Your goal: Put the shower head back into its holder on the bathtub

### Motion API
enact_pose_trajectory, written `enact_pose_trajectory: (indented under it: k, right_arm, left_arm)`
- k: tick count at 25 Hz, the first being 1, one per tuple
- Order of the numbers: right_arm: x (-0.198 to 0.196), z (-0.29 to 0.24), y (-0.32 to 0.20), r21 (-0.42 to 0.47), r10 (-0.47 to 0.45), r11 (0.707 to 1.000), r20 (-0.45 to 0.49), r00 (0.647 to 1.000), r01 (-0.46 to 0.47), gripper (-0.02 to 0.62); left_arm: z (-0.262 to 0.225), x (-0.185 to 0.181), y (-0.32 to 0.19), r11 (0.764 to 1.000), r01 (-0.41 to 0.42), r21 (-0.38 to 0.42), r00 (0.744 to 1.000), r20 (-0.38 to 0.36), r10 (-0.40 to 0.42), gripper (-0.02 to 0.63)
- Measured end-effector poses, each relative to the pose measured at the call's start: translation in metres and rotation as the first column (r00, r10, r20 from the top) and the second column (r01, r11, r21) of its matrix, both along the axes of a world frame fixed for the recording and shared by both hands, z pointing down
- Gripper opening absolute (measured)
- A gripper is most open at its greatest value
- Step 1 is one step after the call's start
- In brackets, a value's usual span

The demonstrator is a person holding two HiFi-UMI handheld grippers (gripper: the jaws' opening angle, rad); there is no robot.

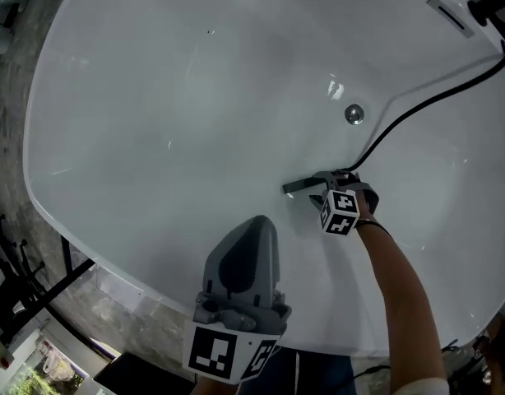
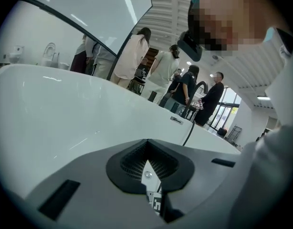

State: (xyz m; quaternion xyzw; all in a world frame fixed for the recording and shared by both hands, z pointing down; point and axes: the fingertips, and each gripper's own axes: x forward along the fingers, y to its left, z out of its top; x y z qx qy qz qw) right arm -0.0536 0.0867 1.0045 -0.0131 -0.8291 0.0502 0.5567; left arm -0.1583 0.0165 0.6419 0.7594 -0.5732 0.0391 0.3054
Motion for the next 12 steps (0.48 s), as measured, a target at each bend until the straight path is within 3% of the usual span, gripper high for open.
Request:
enact_pose_trajectory:
  k: [6, 12]
  right_arm:
    - [0.005, 0.055, 0.002, -0.019, -0.149, 0.989, -0.074, 0.986, 0.148, 0.189]
    - [0.009, 0.08, 0.007, -0.048, -0.255, 0.967, -0.116, 0.96, 0.251, 0.187]
  left_arm:
    - [0.026, -0.004, -0.005, 0.997, 0.06, -0.047, 0.996, -0.069, -0.063, 0.002]
    - [0.045, -0.002, -0.005, 0.992, 0.052, -0.111, 0.999, 0.0, -0.052, 0.002]
